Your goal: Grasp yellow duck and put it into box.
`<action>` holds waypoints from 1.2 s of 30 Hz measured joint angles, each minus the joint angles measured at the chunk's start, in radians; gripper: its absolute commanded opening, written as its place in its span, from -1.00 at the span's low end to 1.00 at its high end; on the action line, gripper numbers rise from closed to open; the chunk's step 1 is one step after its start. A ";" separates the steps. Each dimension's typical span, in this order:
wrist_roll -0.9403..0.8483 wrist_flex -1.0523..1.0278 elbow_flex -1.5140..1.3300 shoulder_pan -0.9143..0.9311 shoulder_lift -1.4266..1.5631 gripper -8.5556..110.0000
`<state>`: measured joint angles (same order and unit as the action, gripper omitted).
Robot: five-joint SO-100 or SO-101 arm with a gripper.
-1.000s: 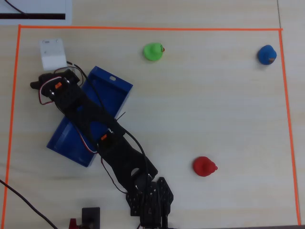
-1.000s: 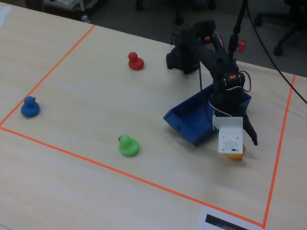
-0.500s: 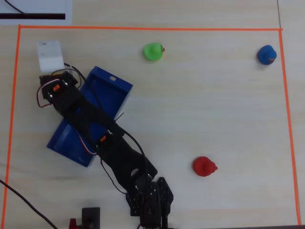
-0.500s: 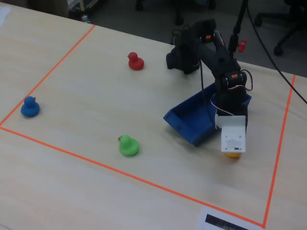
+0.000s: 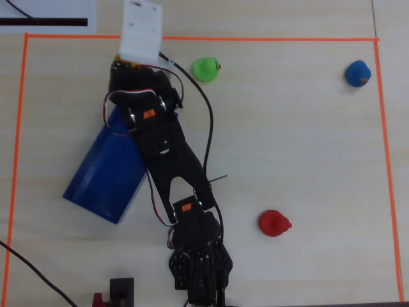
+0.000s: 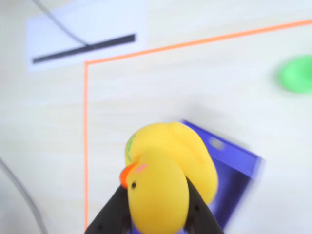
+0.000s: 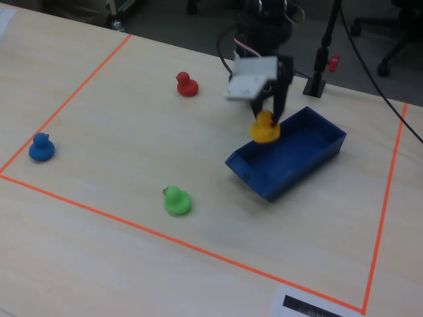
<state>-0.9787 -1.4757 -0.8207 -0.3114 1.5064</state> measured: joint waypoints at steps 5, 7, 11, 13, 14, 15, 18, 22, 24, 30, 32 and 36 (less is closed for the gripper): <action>0.066 -0.054 -0.252 0.017 0.137 -0.86; 0.109 -0.084 -0.344 0.002 0.140 -0.86; 0.192 -0.092 -0.485 -0.057 0.140 -0.86; 0.229 -0.058 -0.558 -0.091 0.140 -0.86; 0.245 -0.034 -0.600 -0.106 0.140 -0.86; 0.265 -0.003 -0.650 -0.124 0.140 -0.86; 0.319 0.063 -0.770 -0.175 0.140 -0.86; 0.356 0.115 -0.865 -0.230 0.140 -0.67; 0.354 0.133 -0.885 -0.233 0.140 -0.45; 0.281 0.155 -0.925 -0.206 0.140 -0.08; 0.252 0.156 -0.925 -0.186 0.143 -0.09; 0.195 0.153 -0.902 -0.120 0.196 -0.76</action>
<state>-0.7839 -1.3223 -1.7227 -0.4310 1.7027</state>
